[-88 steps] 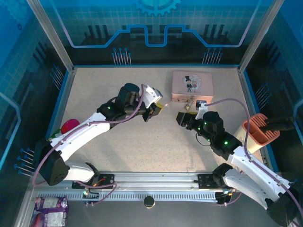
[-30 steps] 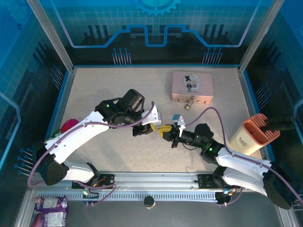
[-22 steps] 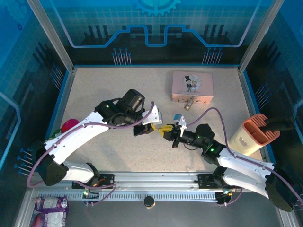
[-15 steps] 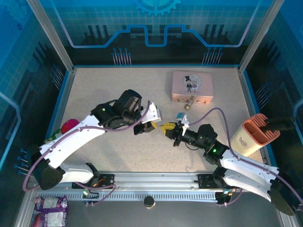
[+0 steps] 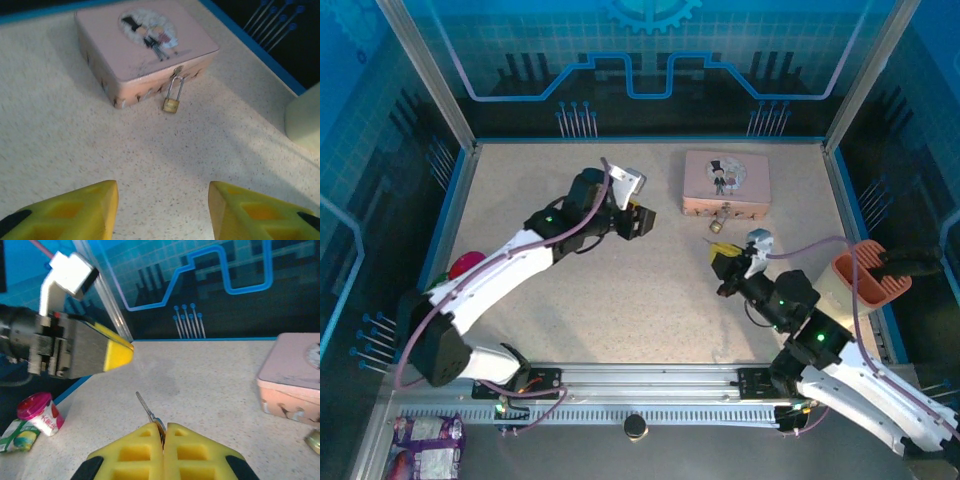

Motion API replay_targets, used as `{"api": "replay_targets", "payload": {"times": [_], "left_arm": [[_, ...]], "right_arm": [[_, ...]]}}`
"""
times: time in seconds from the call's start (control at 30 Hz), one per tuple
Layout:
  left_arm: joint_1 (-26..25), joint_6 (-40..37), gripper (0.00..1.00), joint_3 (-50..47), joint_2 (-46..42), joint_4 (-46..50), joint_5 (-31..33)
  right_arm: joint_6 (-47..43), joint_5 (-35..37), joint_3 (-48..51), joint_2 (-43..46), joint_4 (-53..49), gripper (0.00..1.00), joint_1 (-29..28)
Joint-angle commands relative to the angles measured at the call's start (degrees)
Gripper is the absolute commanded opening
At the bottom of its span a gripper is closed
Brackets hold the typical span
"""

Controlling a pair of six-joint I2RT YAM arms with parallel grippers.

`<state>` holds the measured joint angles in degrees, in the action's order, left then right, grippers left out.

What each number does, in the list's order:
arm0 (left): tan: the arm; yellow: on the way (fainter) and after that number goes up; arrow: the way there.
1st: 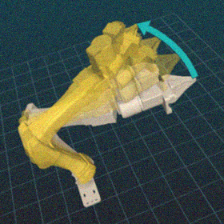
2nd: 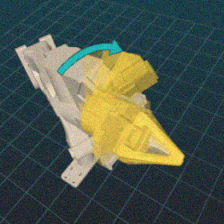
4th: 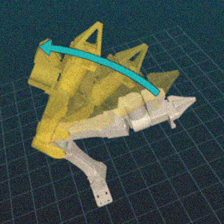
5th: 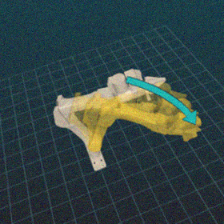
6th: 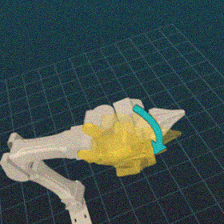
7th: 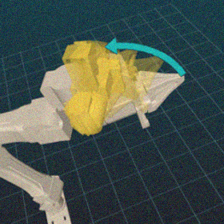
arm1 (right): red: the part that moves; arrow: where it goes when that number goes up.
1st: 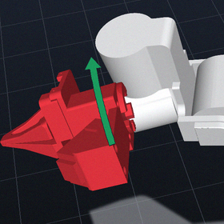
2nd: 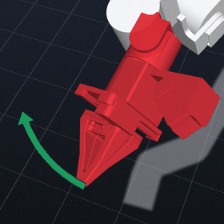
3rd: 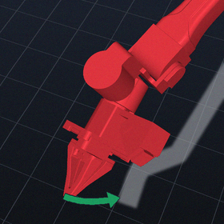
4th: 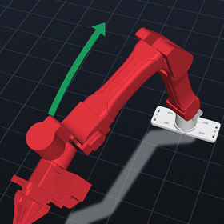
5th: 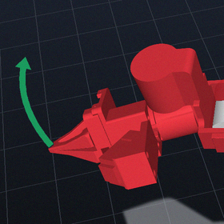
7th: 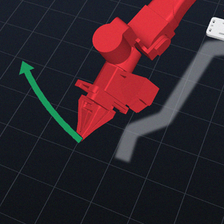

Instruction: Unlock a padlock with a key

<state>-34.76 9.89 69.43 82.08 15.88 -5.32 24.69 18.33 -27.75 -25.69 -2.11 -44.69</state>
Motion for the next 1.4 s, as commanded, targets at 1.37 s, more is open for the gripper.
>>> {"api": "replay_targets", "payload": {"times": [1.37], "left_arm": [[-12.52, 9.87, 0.61, 56.64, 66.22, 4.87, 20.16]], "right_arm": [[6.6, 16.76, -11.12, 25.43, -34.02, 0.0, -0.14]]}}
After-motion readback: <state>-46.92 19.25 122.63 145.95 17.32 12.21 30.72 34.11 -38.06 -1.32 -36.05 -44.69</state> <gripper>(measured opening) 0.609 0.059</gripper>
